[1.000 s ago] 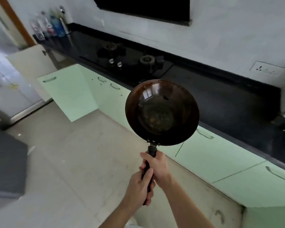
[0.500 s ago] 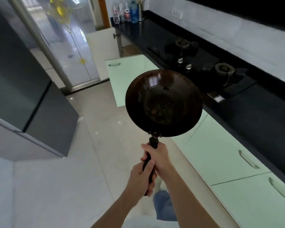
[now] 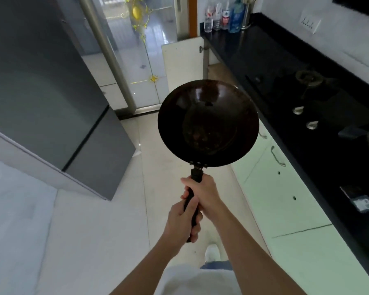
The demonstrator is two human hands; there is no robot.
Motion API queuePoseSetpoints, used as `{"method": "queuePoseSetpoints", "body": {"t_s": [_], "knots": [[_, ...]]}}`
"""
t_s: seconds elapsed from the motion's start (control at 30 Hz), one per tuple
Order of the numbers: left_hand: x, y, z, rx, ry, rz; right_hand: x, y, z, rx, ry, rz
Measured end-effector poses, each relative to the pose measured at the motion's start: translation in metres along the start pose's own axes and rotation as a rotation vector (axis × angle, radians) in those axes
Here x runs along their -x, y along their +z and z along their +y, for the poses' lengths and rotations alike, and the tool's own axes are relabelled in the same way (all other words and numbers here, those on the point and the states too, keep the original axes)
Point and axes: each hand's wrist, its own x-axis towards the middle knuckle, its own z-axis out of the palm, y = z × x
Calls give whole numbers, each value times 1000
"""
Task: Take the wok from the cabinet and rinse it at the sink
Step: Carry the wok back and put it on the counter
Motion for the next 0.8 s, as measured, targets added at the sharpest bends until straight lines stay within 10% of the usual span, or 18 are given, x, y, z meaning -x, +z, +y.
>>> {"method": "queuePoseSetpoints", "body": {"t_s": [0.8], "knots": [[-277,-113,146,89,44,135,-298,105,-146,149,-27,-107]]}}
